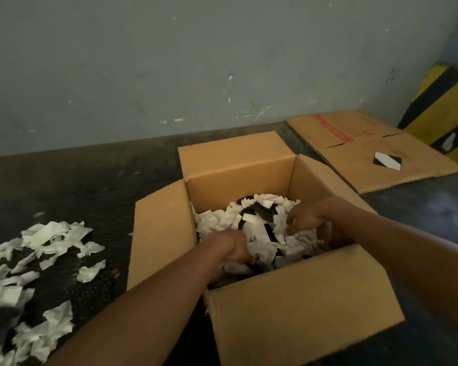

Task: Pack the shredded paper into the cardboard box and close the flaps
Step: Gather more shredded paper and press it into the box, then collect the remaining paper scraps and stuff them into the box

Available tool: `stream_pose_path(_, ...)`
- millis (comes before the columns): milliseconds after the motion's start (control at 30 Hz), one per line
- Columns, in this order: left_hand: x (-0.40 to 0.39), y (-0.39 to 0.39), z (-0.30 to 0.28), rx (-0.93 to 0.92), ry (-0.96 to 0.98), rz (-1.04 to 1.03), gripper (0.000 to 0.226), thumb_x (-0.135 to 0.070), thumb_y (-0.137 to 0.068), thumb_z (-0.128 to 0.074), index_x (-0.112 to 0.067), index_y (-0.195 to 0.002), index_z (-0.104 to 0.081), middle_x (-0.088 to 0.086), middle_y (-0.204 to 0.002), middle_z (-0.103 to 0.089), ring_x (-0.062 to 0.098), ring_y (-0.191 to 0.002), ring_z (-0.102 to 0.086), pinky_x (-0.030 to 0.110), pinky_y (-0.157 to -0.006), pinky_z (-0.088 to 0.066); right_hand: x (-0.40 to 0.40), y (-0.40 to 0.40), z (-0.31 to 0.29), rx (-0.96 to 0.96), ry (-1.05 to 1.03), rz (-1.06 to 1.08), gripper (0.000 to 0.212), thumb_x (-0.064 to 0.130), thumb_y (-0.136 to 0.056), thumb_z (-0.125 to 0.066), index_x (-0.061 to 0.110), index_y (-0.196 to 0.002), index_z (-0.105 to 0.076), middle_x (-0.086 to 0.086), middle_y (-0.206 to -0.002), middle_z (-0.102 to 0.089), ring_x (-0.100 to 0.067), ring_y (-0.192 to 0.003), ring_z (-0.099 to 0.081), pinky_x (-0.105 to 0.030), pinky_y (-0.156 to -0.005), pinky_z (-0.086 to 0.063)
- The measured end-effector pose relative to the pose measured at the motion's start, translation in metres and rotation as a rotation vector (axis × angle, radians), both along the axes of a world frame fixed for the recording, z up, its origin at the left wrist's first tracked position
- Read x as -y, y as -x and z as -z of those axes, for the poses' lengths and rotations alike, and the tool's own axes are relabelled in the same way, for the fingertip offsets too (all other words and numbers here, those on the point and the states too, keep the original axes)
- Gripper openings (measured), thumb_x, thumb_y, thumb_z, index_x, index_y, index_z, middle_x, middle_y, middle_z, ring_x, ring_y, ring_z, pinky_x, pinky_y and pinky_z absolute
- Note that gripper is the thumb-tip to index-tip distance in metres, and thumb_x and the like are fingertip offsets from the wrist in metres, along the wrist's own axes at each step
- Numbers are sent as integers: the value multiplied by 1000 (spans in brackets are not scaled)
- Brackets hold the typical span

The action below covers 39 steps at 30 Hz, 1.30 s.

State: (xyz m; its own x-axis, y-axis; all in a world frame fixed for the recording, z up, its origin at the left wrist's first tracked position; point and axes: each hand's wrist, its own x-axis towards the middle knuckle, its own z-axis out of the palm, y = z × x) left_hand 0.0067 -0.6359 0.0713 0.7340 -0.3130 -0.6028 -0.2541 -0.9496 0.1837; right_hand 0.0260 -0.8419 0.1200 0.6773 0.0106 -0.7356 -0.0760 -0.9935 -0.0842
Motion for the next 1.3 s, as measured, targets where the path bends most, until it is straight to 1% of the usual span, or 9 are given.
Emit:
stream_pose_path(100,-10,3,-27,100,51,15,59,-52,-92,-53,-16,-138,-50,9,-137,-55,29,-119,-54,35,-92,-44,-9,6,-16,256,-90,35,62,48,-94,-51,17,-145,-36,-12,-145,-43,-31,-117,-55,-40,-92,-53)
stream_pose_path(233,-35,25,-66,414,167,7,48,-46,-96,-45,-17,-135,-48,10,-135,-55,31,-120,-51,39,-92,-45,-32,28,-31,531,-105,-17,71,56,-95,-39,21,-153,-15,-9,-159,-24,-32,-139,-35,-41,-111,-32)
stream_pose_path(300,-54,39,-77,548,171,4,50,-44,-97,-42,-17,-139,-44,10,-142,-48,33,-131,-41,44,-102,-37,-53,43,-35,619,-96,22,71,59,-95,-33,29,-153,-7,-8,-162,-11,-36,-145,-21,-53,-114,-25)
stream_pose_path(367,-78,54,-84,571,185,-47,54,-44,-97,-40,-18,-144,-37,9,-151,-39,34,-139,-30,49,-110,-27,-80,60,-38,684,-92,32,67,56,-96,-31,32,-153,-5,-6,-163,-4,-35,-147,-10,-57,-114,-20)
stream_pose_path(500,-144,89,-87,575,172,-133,59,-44,-97,-40,-22,-151,-28,6,-158,-30,36,-143,-24,53,-115,-21,-147,95,-33,758,-136,18,64,55,-97,-30,31,-153,-9,-4,-163,-6,-33,-147,-10,-58,-112,-20)
stream_pose_path(600,-205,117,-80,555,159,-197,62,-44,-96,-41,-23,-152,-25,7,-158,-30,36,-145,-23,57,-117,-18,-203,120,-25,775,-158,-38,63,54,-97,-33,29,-151,-12,-6,-161,-10,-33,-146,-12,-56,-113,-20)
stream_pose_path(867,-349,202,-49,536,144,-424,65,-47,-95,-45,-23,-152,-26,7,-157,-32,33,-145,-24,55,-115,-24,-339,183,6,804,-204,-231,64,53,-97,-32,32,-152,-8,-8,-162,3,-31,-148,8,-54,-117,-5)
stream_pose_path(1000,-403,245,-19,458,134,-543,72,-49,-95,-46,-25,-155,-14,8,-163,-16,37,-149,-12,57,-118,-17,-395,214,35,777,-270,-298,66,52,-97,-35,33,-153,-7,-7,-163,6,-27,-149,10,-52,-120,-5)
stream_pose_path(1300,-470,302,83,251,115,-833,119,-65,-78,-64,-30,-151,23,14,-161,22,45,-146,15,62,-117,-4,-465,257,144,342,-251,-276,91,62,-89,-43,36,-148,22,-10,-158,25,-30,-146,21,-58,-117,2)
